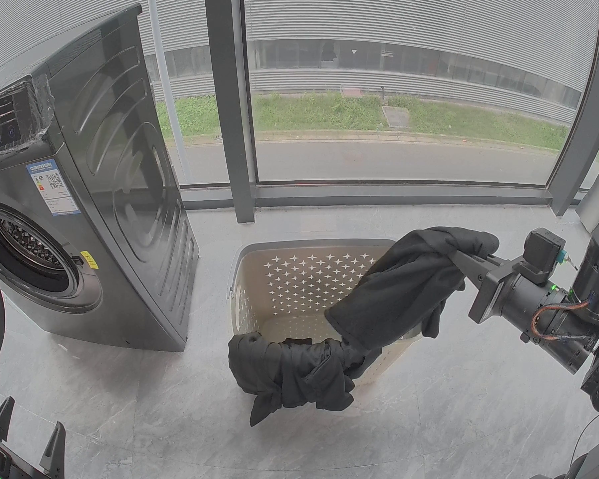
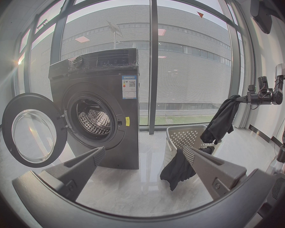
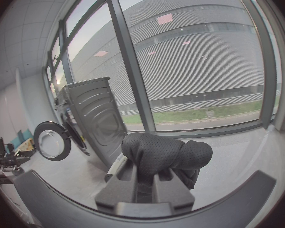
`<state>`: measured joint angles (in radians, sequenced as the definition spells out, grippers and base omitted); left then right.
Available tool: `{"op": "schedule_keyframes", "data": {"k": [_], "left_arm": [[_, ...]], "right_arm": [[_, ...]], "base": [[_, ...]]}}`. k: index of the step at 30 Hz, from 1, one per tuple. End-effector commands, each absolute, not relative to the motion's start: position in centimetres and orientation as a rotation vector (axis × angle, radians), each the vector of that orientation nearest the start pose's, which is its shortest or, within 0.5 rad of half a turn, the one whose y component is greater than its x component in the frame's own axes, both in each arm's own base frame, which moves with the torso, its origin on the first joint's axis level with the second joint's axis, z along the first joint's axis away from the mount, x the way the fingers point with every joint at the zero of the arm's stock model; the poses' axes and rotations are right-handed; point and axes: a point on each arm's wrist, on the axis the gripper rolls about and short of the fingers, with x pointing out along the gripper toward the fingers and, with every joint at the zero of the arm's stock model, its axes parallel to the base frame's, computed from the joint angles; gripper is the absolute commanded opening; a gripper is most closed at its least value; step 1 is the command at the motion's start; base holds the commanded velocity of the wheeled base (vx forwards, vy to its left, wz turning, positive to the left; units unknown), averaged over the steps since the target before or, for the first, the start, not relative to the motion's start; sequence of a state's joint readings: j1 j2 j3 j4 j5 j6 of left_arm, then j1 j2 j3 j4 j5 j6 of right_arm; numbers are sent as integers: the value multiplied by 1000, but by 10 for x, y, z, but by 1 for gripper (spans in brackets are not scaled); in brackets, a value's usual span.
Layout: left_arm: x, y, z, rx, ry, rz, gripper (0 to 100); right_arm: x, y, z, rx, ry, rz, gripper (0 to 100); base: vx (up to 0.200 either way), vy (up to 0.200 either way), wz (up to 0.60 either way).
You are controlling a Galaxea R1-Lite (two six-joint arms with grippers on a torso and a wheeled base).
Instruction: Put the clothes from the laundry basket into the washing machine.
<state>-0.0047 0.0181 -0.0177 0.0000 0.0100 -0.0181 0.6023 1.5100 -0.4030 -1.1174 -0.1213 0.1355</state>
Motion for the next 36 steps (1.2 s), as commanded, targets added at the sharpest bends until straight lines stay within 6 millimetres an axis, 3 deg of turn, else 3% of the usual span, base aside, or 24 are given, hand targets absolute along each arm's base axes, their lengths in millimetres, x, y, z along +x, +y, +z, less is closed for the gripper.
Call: {"op": "schedule_keyframes", "data": {"k": [1,8,14,20,36], "left_arm": [[-23,0,76,-17,-3,6,100],[-23,0,76,-17,-3,5,100],[-23,0,76,-21,-3,6,100],[-23,0,77,-22,-5,3,100],[-23,0,76,-25,-3,6,100]], "right_arm": [[190,126,177,122,26,420,0],[189,122,175,120,29,378,0],[191,123,174,121,31,381,0],[191,123,175,124,29,384,0],[190,121,178,132,13,379,0]], "base": [[0,0,0],[0,0,0],[-200,0,0],[0,0,0],[0,200,0]]}}
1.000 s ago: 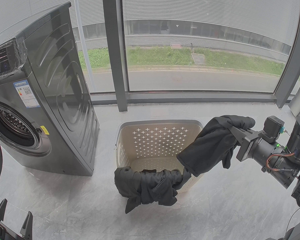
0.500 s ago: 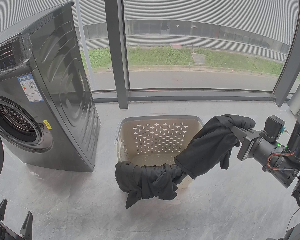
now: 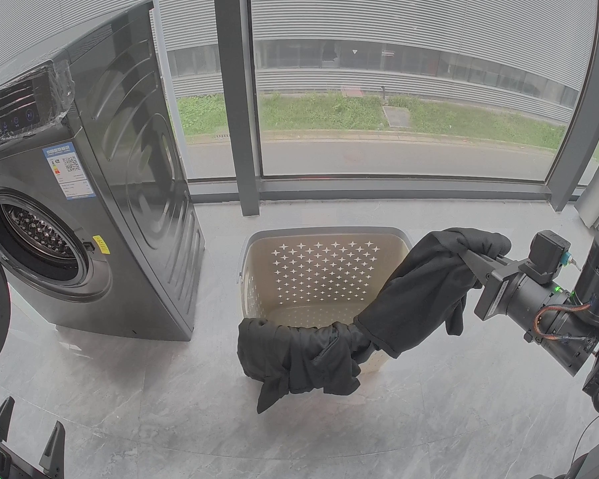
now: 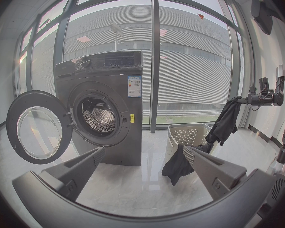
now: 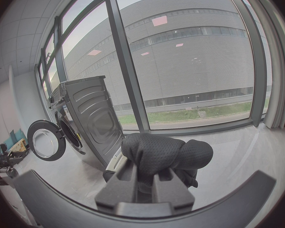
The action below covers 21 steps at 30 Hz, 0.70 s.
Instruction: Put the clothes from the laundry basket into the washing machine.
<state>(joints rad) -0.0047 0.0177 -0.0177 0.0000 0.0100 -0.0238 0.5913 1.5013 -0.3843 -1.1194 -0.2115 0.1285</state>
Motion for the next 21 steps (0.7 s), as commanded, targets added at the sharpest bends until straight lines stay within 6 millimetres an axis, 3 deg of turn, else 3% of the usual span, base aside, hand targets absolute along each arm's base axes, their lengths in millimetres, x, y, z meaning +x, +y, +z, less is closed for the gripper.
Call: {"op": "schedule_keyframes", "data": {"k": [1,21], "left_arm": [[-23,0,76,-25,-3,6,100],[-23,0,76,-25,-3,6,100]], "right_arm": [[190,121,178,132,13,379,0],[190,125,175,132,22,399,0]], "base": [[0,200,0],[0,200,0]]}}
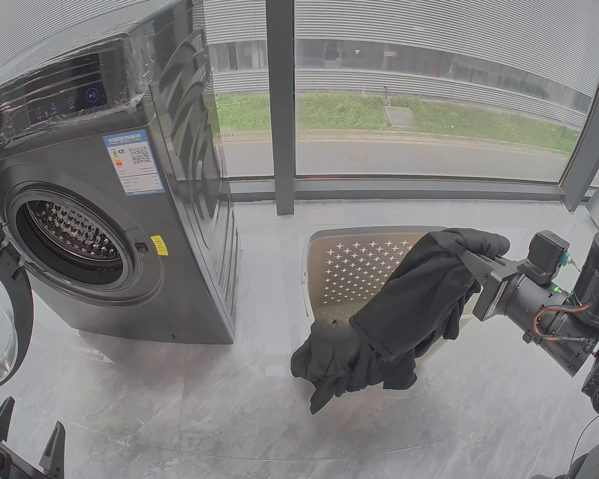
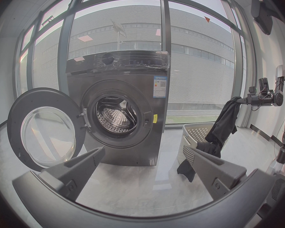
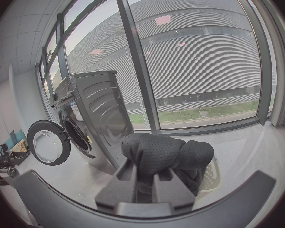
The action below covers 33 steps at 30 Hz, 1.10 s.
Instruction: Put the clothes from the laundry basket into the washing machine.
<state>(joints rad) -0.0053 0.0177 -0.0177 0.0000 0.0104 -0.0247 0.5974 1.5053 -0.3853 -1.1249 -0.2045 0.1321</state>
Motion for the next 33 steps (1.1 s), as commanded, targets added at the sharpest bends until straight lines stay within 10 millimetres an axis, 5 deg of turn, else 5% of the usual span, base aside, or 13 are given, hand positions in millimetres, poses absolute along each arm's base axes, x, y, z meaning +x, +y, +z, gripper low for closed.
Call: {"op": "schedule_keyframes", "data": {"k": [1,29,33], "left_arm": [[-23,0,76,-26,-3,6,100],[-23,0,76,-26,-3,6,100],[-23,0,76,-26,-3,5,100]], "right_arm": [[190,125,175,132,22,400,0],[186,129,179,146,-14,462,0],[185,129,178,144,-11,468,0]], "base": [[0,200,0],[0,200,0],[0,0,0]]}}
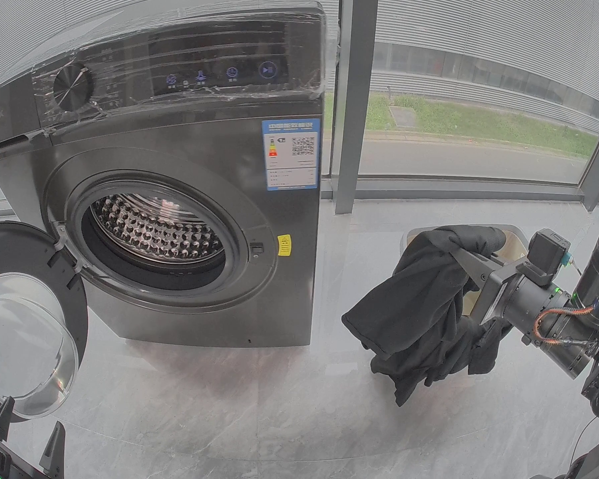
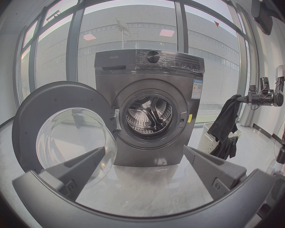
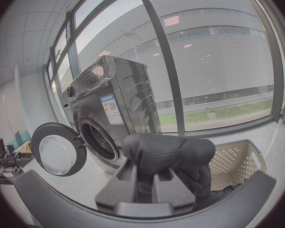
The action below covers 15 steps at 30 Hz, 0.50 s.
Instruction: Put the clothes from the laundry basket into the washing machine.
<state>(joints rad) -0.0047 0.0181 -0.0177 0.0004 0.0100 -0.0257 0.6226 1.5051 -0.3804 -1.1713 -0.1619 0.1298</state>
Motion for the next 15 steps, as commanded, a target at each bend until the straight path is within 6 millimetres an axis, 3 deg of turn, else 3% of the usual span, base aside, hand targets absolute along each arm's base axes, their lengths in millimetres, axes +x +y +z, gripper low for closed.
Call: {"op": "schedule_keyframes", "data": {"k": [1,5,15], "left_arm": [[-23,0,76,-26,-3,5,100],[-23,0,76,-26,-3,5,100],[-23,0,76,-26,-3,6,100]], "right_arm": [[184,130,178,143,-10,470,0],[184,130,178,143,-10,471,0],[184,130,177,143,-5,470,0]], "base": [[0,0,0],[0,0,0],[-180,0,0]]}}
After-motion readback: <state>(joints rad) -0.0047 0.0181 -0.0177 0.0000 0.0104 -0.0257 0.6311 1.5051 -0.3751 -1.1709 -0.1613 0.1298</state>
